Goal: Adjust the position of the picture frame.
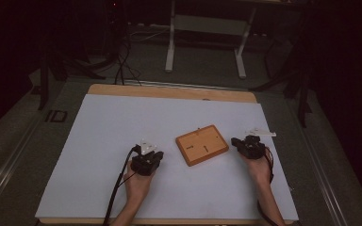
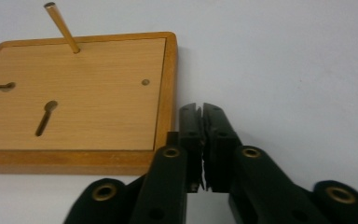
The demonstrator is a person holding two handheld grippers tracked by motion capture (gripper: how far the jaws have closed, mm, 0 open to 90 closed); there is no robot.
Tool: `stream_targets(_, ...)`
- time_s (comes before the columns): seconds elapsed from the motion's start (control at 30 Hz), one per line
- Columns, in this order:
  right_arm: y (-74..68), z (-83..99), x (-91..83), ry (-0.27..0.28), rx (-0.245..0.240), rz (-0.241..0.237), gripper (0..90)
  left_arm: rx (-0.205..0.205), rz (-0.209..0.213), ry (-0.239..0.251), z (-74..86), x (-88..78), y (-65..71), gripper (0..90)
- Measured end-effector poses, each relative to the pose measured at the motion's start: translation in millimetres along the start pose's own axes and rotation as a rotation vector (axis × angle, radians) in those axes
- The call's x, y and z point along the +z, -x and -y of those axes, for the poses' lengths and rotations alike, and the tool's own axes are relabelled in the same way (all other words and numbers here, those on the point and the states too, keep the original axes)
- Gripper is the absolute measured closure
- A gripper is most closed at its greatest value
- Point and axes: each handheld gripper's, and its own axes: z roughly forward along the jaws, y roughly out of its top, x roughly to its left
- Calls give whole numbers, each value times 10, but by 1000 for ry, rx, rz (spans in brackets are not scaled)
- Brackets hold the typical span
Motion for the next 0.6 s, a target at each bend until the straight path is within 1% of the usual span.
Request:
stream_targets(0.03, 3, -4, 16, -1, -2, 0, 896, 7, 5, -7, -15, 27, 31, 898)
stream_targets(0.13, -2, -18, 64, -3, -13, 0, 900, 16, 12, -26, -54, 122, 113, 900)
stream_targets(0.23, -12, -33, 118, -13, -17, -2, 900, -2, 15, -34, -87, 215, 169, 900)
stream_targets(0.33, -10, -38, 170, -24, -13, 1, 900, -4, 15, -40, -128, 291, 224, 900)
stream_targets(0.47, -4, -30, 214, -35, -6, -3, 900, -5, -1, -46, -183, 382, 298, 900)
stream_targets(0.6, 4, -17, 234, -39, 2, -5, 900, -29, -28, -57, -185, 481, 343, 900)
